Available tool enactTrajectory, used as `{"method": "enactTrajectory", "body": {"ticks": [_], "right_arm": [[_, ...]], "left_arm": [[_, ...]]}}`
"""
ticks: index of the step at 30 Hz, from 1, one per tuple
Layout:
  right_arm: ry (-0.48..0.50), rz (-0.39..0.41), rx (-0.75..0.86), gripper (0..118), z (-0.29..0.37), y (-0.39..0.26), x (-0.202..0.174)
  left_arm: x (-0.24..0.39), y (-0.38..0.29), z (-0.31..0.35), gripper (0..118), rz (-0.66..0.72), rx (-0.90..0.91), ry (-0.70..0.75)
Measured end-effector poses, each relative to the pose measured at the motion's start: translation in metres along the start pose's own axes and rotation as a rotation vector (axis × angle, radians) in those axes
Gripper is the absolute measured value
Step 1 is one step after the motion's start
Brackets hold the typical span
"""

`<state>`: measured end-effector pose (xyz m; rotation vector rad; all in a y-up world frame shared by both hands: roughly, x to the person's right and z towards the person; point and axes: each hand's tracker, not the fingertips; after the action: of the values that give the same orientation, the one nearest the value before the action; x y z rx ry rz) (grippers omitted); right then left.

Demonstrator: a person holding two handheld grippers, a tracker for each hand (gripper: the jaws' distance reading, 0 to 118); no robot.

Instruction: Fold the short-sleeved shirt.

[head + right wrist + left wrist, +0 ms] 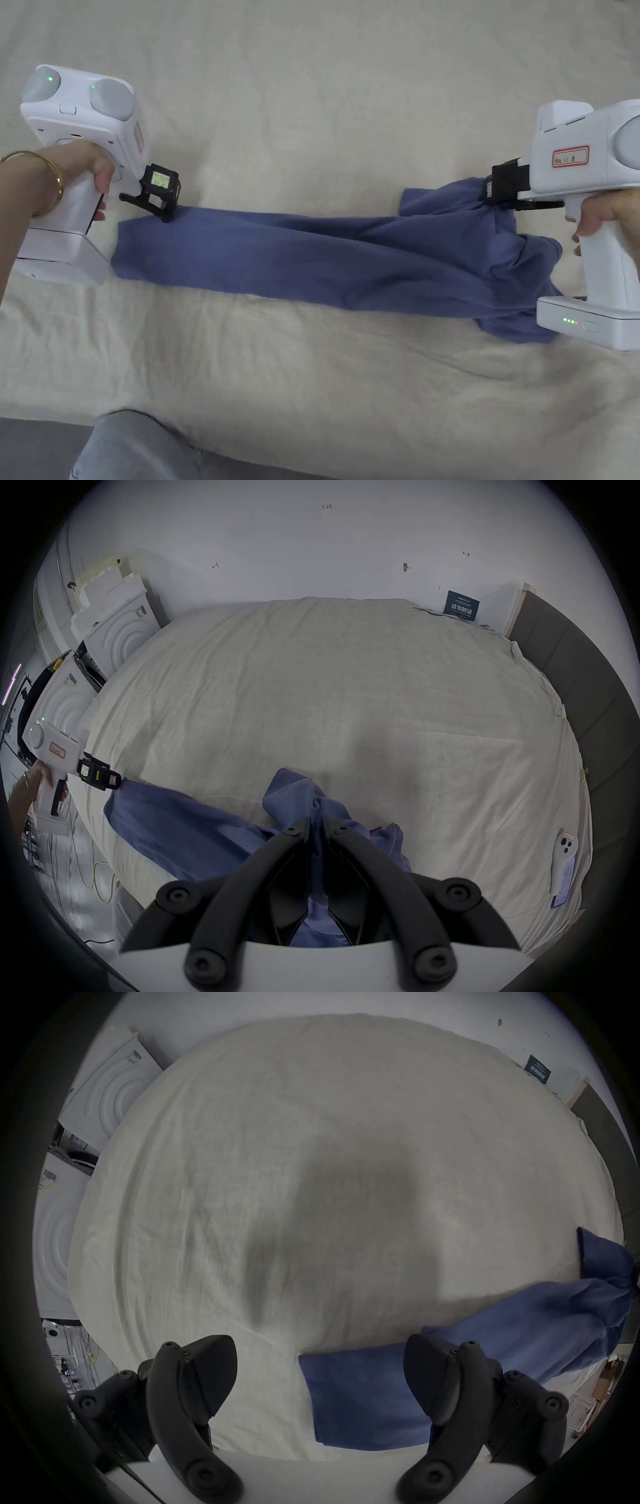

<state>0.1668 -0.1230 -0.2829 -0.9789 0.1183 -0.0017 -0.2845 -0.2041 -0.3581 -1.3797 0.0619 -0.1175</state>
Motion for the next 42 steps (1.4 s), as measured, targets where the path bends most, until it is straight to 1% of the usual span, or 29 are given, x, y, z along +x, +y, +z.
{"method": "enactTrajectory", "body": {"ticks": [1, 2, 4, 6, 8, 9, 11, 13, 17, 21, 25, 27, 29, 32, 37, 38, 40, 41, 42], "right_arm": [[0.000, -0.001, -0.001, 6, 0.000, -0.001, -0.001], [-0.002, -0.001, -0.003, 6, 0.000, -0.001, -0.002], [-0.005, 0.002, -0.005, 6, -0.001, -0.001, -0.003], [-0.006, 0.000, -0.008, 5, -0.001, -0.002, -0.004], [-0.007, 0.001, -0.011, 5, -0.002, -0.003, -0.005], [-0.009, 0.002, -0.013, 6, -0.002, -0.004, -0.006], [-0.012, 0.002, -0.015, 6, -0.001, -0.005, -0.006], [-0.011, -0.005, -0.016, 6, -0.003, -0.006, -0.004], [-0.012, -0.012, -0.019, 6, -0.003, -0.007, -0.002], [0.003, -0.034, -0.013, 5, 0.006, -0.007, 0.002], [0.025, -0.073, 0.023, 5, 0.029, -0.002, 0.006], [0.038, -0.098, 0.063, 6, 0.049, 0.004, 0.008], [0.036, -0.104, 0.114, 6, 0.071, 0.011, 0.011], [0.003, -0.110, 0.208, 6, 0.110, 0.022, 0.017], [-0.025, -0.155, 0.334, 4, 0.177, 0.039, 0.036], [-0.035, -0.170, 0.375, 5, 0.194, 0.041, 0.040], [-0.093, -0.158, 0.447, 4, 0.225, 0.045, 0.044], [-0.100, -0.168, 0.478, 4, 0.241, 0.046, 0.048], [-0.053, -0.205, 0.505, 4, 0.256, 0.047, 0.051]], "left_arm": [[-0.001, -0.002, -0.002, 100, -0.002, -0.007, 0.000], [-0.001, -0.004, -0.005, 96, 0.000, -0.013, 0.002], [0.000, -0.007, -0.010, 84, 0.004, -0.019, 0.007], [0.001, -0.009, -0.012, 66, 0.006, -0.033, -0.009], [0.002, -0.010, -0.010, 41, 0.053, -0.031, -0.090], [0.003, -0.010, -0.008, 30, 0.063, -0.035, -0.101], [0.004, -0.008, -0.006, 3, 0.045, -0.030, -0.101], [0.006, -0.011, -0.007, 0, 0.046, -0.025, -0.094], [0.006, -0.017, -0.001, 0, 0.050, 0.023, -0.092], [-0.002, -0.029, 0.027, 0, 0.071, 0.160, -0.181], [-0.021, -0.029, 0.067, 0, 0.131, 0.260, -0.284], [-0.032, -0.027, 0.094, 0, 0.185, 0.338, -0.325], [-0.041, -0.026, 0.121, 0, 0.215, 0.411, -0.353], [-0.052, -0.025, 0.162, 0, 0.236, 0.541, -0.321], [-0.070, -0.030, 0.227, 0, 0.302, 0.723, -0.355], [-0.070, -0.035, 0.242, 0, 0.315, 0.770, -0.366], [-0.072, -0.039, 0.268, 0, 0.330, 0.834, -0.329], [-0.074, -0.042, 0.282, 0, 0.333, 0.872, -0.319], [-0.074, -0.048, 0.297, 0, 0.361, 0.906, -0.371]]}}
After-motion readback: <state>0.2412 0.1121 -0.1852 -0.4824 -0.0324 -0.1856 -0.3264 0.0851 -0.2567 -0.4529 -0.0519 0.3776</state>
